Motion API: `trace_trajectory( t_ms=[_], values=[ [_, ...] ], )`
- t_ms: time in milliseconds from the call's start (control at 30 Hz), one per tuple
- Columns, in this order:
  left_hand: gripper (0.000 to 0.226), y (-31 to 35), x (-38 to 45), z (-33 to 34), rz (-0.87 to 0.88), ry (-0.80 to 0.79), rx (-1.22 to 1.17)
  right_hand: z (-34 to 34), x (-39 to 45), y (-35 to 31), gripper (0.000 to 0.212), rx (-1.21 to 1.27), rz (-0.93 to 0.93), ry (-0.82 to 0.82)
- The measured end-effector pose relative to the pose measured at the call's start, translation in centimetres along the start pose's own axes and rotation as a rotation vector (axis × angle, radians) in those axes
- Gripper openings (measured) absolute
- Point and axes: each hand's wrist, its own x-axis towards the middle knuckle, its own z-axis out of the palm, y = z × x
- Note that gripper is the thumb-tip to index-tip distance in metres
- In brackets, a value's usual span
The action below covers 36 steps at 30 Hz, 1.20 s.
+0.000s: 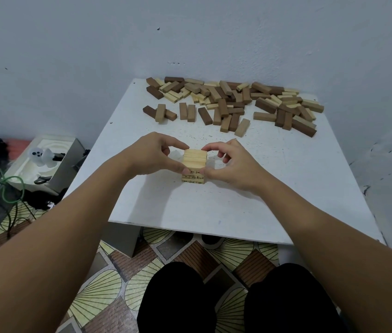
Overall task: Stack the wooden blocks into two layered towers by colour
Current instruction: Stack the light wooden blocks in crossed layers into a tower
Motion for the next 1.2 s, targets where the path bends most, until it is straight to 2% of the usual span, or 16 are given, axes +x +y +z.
trace_trajectory(
  t_ms=[267, 467, 700, 1200],
  values=[
    [0.065, -0.21, 0.18, 0.05, -0.001, -0.007, -0.029, -0.05, -0.01, 0.13, 0.066, 0.004, -0.001, -0.005],
    [0.064, -0.32, 0.23, 0.09, -0.005, -0.016, -0.043, -0.12, 0.02, 0.33, 0.055, 0.02, -0.015, -0.01],
    [0.066, -0.73, 0.3, 0.01, -0.007, -0.013, -0.076, -0.13, 0.05, 0.43, 0.051, 0.035, -0.027, -0.007],
    [0.066, -0.59, -0.1, 0.02, -0.037, -0.019, -0.126, -0.54, -0.69, -0.06, 0.06, 0.076, -0.017, -0.011]
  ],
)
